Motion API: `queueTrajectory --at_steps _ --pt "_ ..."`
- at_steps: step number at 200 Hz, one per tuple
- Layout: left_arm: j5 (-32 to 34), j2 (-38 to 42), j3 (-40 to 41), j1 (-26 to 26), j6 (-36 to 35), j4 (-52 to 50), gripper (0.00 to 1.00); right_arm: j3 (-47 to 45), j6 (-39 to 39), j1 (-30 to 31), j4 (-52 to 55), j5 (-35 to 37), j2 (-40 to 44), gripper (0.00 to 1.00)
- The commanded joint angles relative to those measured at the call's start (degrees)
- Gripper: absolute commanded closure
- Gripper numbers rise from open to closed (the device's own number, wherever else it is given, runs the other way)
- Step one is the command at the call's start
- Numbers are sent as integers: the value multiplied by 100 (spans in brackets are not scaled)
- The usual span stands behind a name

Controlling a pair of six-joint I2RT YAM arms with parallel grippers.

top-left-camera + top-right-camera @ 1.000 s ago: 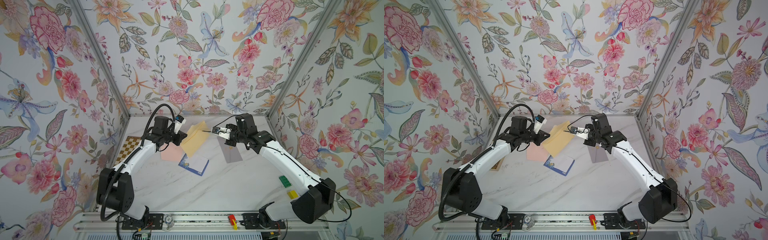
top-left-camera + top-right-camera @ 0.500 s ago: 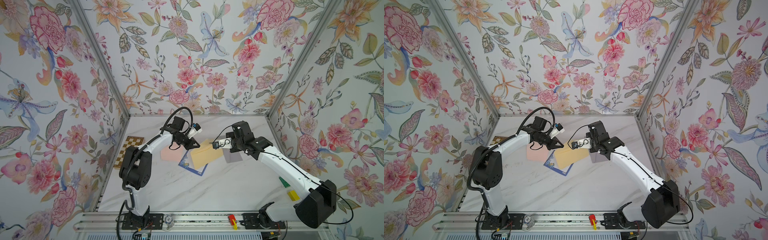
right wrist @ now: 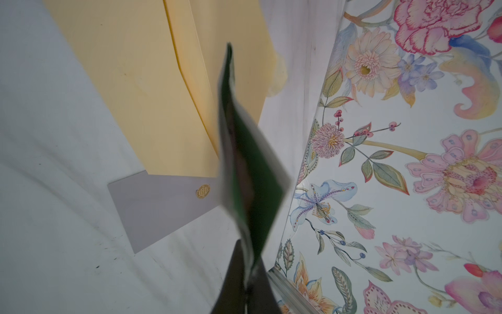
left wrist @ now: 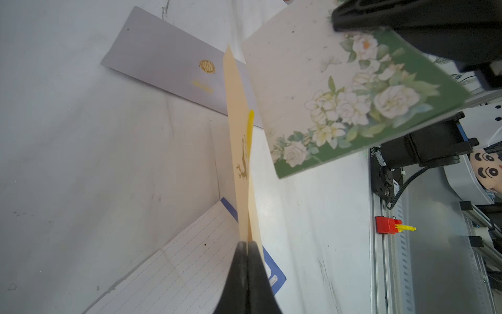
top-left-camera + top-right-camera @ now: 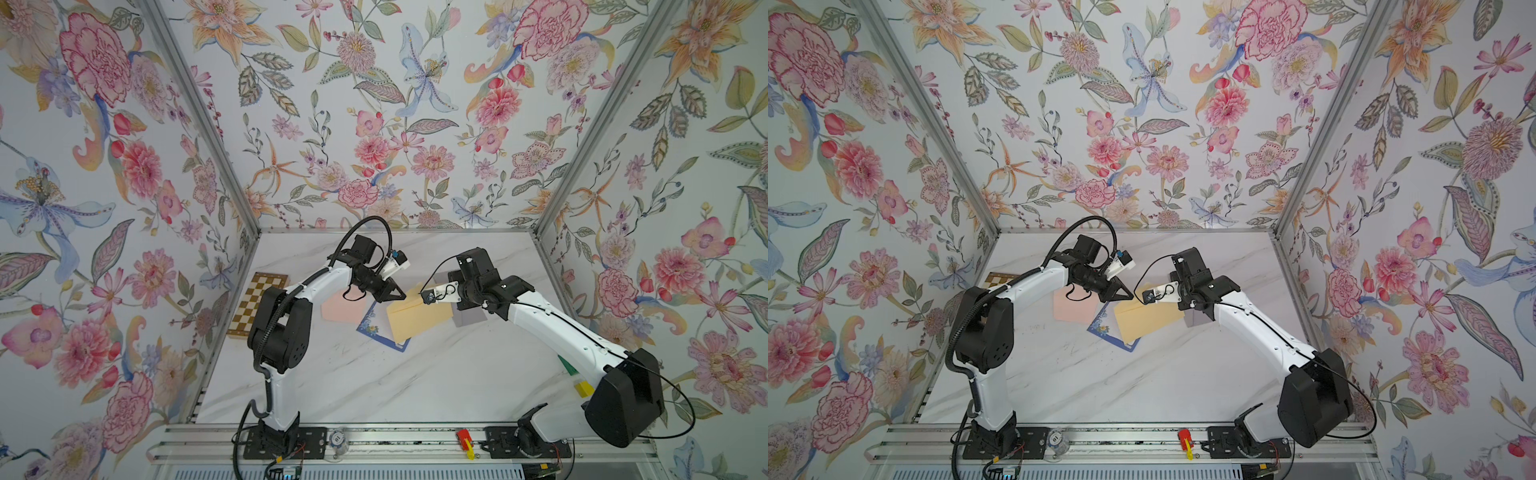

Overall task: Fold the letter paper in half and place it into the envelope
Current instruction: Place the letter paper in the envelope.

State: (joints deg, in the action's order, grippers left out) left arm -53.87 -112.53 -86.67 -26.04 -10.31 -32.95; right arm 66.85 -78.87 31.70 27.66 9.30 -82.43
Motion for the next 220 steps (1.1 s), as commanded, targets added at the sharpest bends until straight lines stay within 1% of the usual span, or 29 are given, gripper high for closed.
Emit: queueTrajectory --at_steps 1,26,139,169,220 --pt "-232 -91 -164 -59 -41 17 100 -140 -28 81 -307 -98 -136 100" --pt "-411 -99 -188 -75 -86 16 100 -283 -65 129 -578 -106 -158 100" --pt "-477 -74 -199 -129 -138 -112 100 -767 -81 463 -1415 -149 -179 100" --pt "-466 -34 -185 -138 -189 -210 100 -830 86 502 -1487 -356 -174 100" --pt "-432 131 -106 -138 -251 -327 100 -829 324 500 -1300 -397 -234 100"
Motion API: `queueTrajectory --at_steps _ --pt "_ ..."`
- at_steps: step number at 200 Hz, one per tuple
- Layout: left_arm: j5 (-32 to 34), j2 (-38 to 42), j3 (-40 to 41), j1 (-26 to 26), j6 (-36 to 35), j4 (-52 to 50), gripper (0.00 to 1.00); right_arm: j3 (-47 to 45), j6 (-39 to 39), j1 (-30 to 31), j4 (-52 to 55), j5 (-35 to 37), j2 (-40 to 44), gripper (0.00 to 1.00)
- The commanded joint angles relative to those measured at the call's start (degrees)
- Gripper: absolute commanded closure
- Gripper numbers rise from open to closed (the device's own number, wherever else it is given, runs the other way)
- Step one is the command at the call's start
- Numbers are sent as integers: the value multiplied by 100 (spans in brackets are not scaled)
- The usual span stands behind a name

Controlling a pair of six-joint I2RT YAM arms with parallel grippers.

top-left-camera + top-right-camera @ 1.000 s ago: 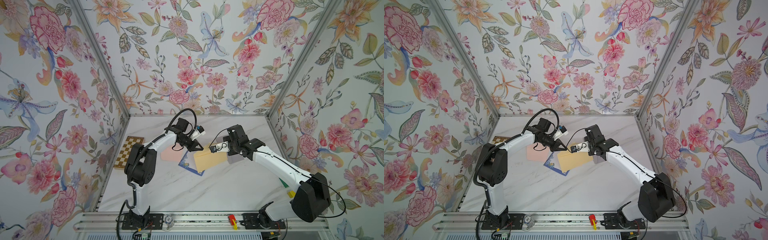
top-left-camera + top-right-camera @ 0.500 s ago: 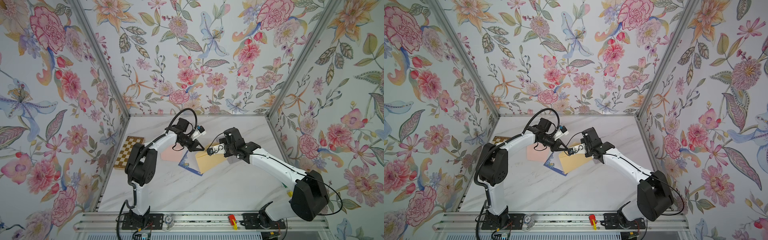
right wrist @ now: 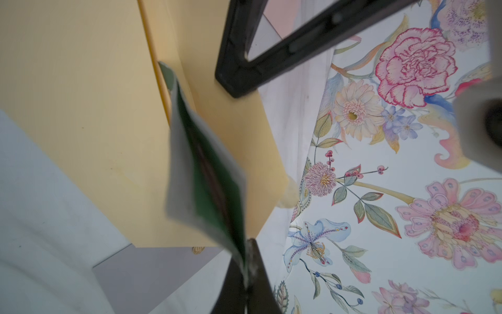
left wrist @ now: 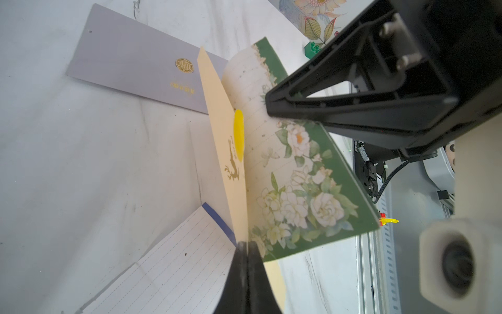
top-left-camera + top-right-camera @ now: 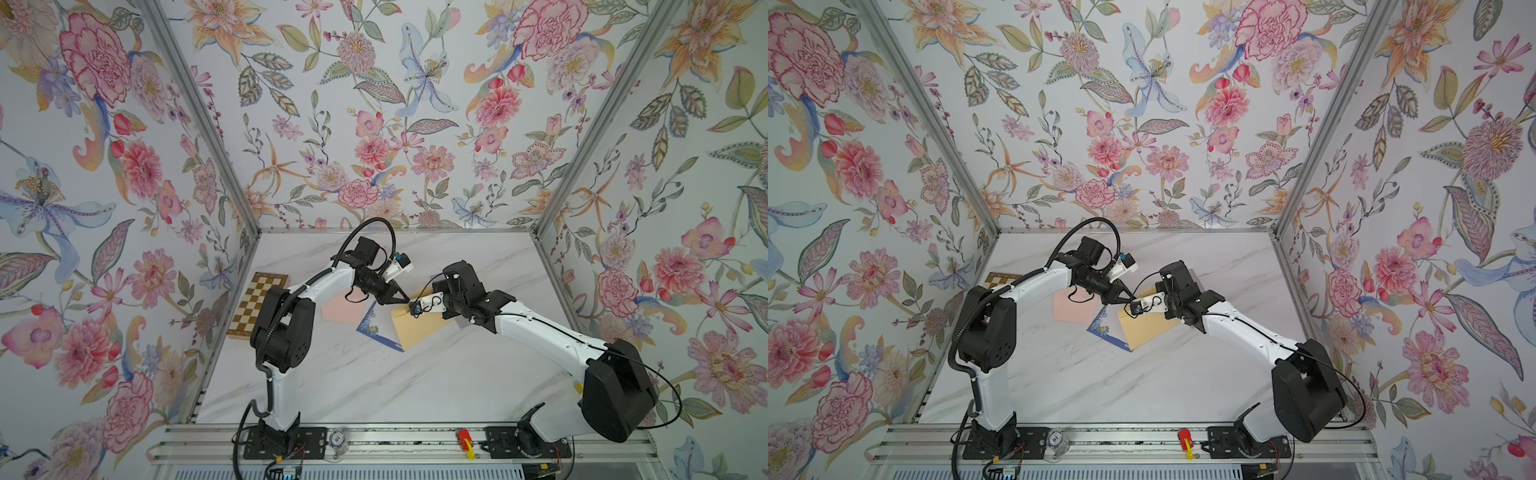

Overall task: Fold the letter paper in half and place it into the envelope
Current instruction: Place the letter paper in the envelope.

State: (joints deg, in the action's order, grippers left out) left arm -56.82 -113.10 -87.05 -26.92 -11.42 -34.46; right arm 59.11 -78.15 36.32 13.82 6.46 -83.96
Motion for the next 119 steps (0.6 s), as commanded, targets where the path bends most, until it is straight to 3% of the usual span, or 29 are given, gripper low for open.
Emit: queueTrajectory --at_steps 1,57,119 --pt "-137 190 -68 -51 -140 -180 100 -57 259 41 84 -107 -79 100" --pt "-66 430 -4 -57 -180 -290 100 -135 390 35 170 318 -76 100" --pt "-34 612 69 -119 -124 -259 100 31 780 41 682 179 -29 100"
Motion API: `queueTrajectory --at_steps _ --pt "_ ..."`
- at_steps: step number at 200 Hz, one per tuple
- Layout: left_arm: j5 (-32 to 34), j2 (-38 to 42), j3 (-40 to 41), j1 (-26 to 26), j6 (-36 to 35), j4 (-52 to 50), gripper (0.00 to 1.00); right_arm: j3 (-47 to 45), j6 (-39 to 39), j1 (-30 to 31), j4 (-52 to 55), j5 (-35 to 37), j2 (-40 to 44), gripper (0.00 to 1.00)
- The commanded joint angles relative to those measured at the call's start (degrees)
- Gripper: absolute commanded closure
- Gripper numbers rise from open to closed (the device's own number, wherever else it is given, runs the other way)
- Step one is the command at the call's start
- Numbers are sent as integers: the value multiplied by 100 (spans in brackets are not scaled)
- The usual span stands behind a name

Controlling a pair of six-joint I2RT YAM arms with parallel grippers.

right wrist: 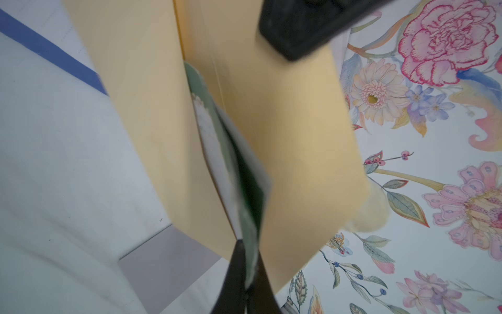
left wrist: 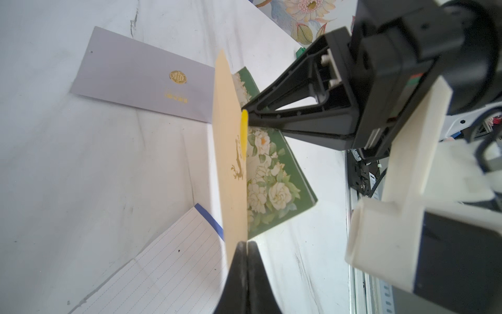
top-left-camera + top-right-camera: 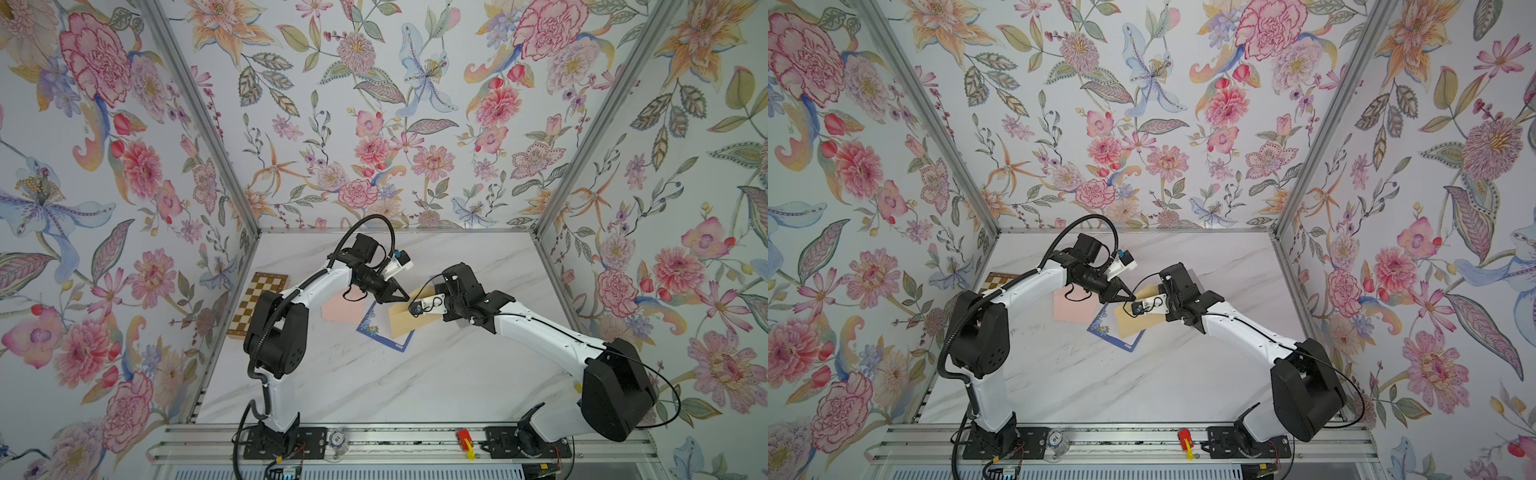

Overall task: Fold the letter paper in half and place it into the envelope
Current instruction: Place the letter paper in the envelope.

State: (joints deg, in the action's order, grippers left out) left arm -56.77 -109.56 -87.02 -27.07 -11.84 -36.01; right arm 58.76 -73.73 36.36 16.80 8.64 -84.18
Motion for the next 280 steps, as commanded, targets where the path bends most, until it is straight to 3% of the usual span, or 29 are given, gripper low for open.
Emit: queueTrajectory --at_steps 1,50,106,280 --pt "-37 263 65 -104 -78 -101 100 74 354 37 398 -48 -4 100" --pt "-33 353 100 -237 -29 -55 100 162 1019 35 579 -706 94 100" --pt "8 448 108 -401 89 19 100 109 1251 218 403 -742 56 100" --pt "159 330 -130 -467 63 -321 100 -125 733 650 640 1078 -116 100"
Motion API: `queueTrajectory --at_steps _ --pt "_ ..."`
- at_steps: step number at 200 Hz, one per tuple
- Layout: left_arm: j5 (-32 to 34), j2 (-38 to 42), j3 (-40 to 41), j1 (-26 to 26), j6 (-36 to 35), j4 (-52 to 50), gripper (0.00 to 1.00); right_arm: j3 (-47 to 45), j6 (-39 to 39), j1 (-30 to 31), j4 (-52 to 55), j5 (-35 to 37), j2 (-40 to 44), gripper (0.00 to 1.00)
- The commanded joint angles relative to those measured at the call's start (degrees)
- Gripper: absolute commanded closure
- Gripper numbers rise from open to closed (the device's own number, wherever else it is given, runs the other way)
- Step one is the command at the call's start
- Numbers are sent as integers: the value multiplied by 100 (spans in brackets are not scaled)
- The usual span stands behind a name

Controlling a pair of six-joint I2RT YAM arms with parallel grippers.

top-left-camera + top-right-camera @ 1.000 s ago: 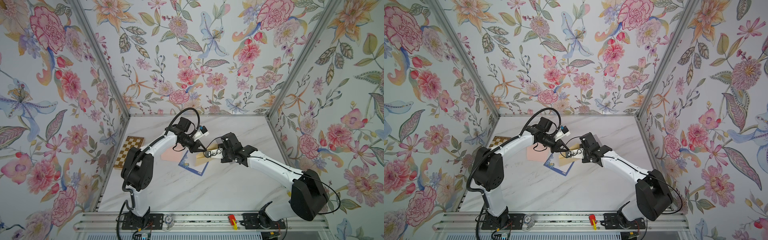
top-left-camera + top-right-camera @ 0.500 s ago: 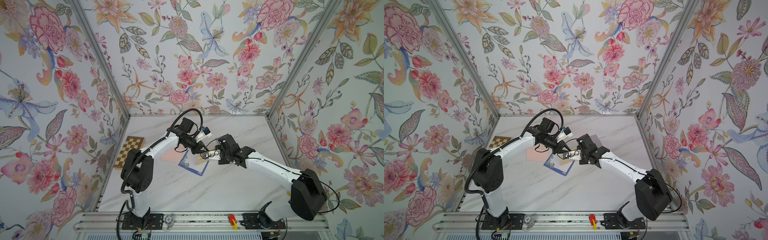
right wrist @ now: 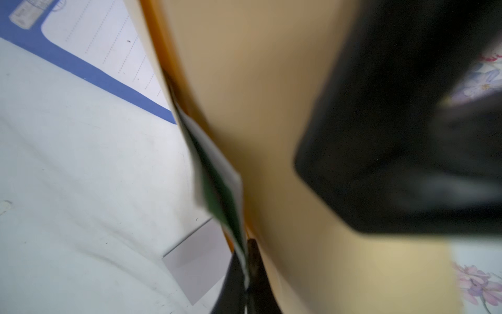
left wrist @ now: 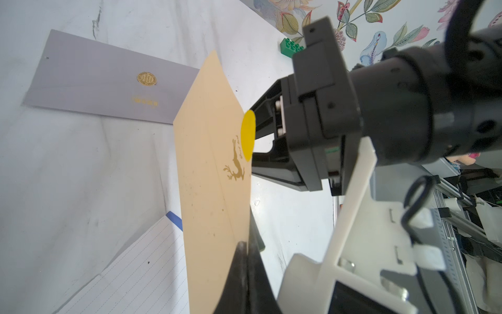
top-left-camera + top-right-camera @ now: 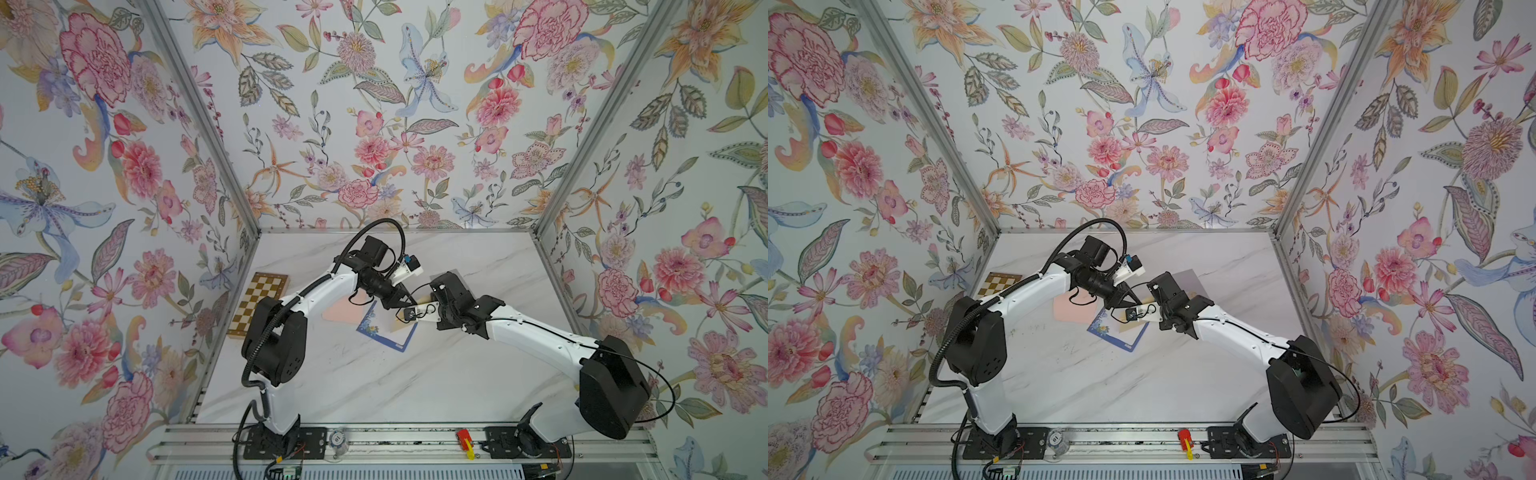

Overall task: Fold the letter paper in half and place it into the envelope
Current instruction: Place the letter paper in the envelope.

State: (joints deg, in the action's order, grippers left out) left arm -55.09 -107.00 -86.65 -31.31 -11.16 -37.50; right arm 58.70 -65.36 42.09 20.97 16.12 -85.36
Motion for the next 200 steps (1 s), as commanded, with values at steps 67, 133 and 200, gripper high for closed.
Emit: queueTrajectory --at_steps 67,133,200 --pt "-59 127 -83 -78 1 -129 100 -87 54 275 196 94 -257 100" --pt "-46 198 60 -88 4 -50 100 -211 171 274 -150 -119 111 69" --pt "56 274 396 -90 310 574 100 -519 695 257 108 -943 1296 52"
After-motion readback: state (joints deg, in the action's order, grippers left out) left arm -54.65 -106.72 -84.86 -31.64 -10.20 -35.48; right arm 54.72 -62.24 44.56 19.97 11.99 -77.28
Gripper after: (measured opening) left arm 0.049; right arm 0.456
